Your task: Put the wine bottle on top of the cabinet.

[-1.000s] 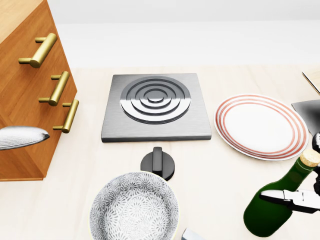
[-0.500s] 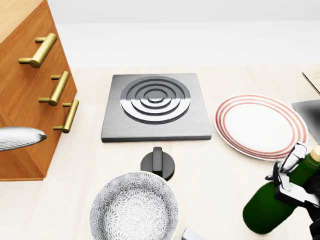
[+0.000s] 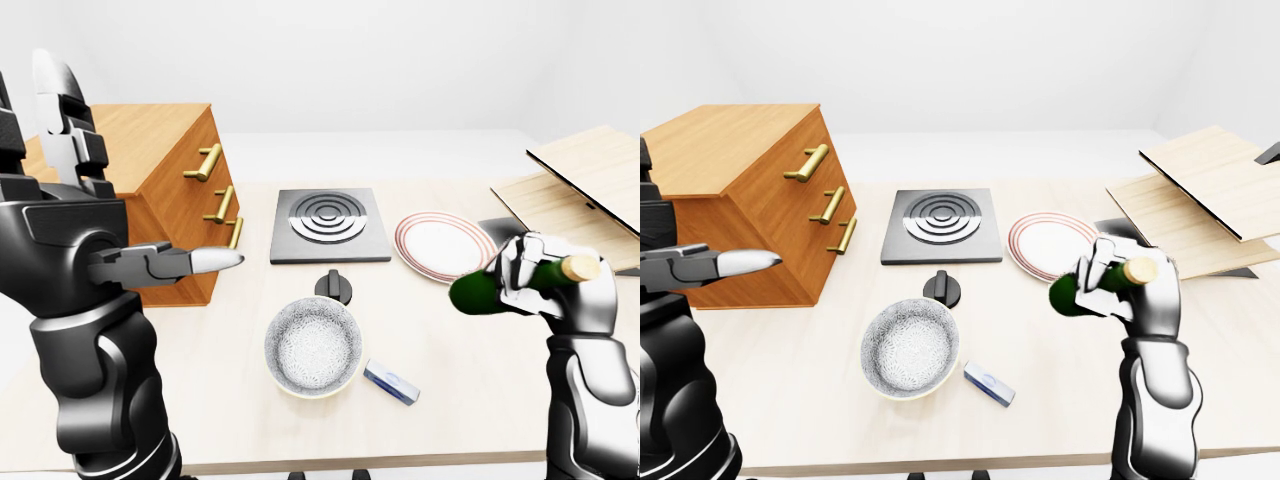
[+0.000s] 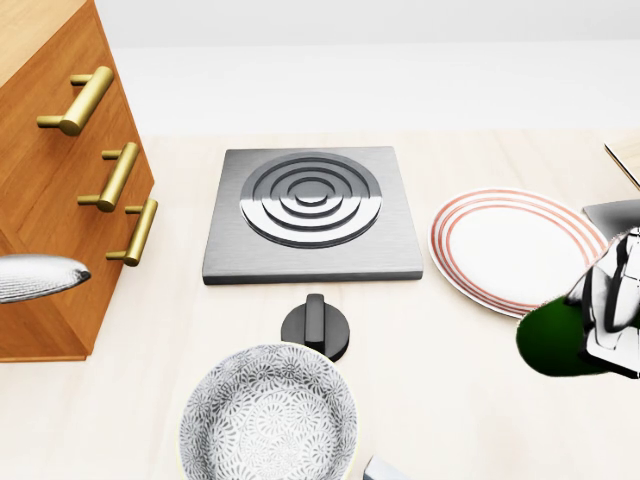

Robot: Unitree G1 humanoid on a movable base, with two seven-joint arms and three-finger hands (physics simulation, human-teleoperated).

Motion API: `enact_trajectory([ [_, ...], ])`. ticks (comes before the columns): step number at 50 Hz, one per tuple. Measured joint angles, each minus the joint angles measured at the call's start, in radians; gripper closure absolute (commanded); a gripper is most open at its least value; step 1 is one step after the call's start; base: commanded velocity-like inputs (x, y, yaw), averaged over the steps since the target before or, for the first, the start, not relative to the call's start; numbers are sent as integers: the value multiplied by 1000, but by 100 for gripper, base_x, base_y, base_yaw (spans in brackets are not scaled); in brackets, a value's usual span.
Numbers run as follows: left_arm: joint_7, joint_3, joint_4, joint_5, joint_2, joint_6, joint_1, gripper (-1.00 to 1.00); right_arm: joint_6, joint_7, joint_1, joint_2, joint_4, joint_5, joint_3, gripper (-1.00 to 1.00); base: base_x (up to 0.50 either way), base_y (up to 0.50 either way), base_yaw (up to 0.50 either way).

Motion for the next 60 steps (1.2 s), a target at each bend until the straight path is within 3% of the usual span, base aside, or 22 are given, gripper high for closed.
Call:
enact_trajectory([
  [12, 0, 4, -1, -4, 3, 0, 1, -100, 0, -22, -116, -44, -292, -29, -15, 100, 0, 0, 0],
  [22, 1, 4, 1, -5, 4, 0, -1, -100, 0, -50, -220, -88, -412, -31, -9, 100, 0, 0, 0],
  [35, 4, 1, 0, -6, 5, 0, -10, -100, 0, -98, -383, -127, -444, -11, 37, 100, 0, 0, 0],
  [41, 6, -6, -4, -3, 3, 0, -14, -100, 0, -142, -440, -133, -443, 72, 59, 100, 0, 0, 0],
  [60, -13, -45, 25, 57, -7, 0, -37, -100, 0, -241, -524, -134, -429, 181, 115, 100, 0, 0, 0],
])
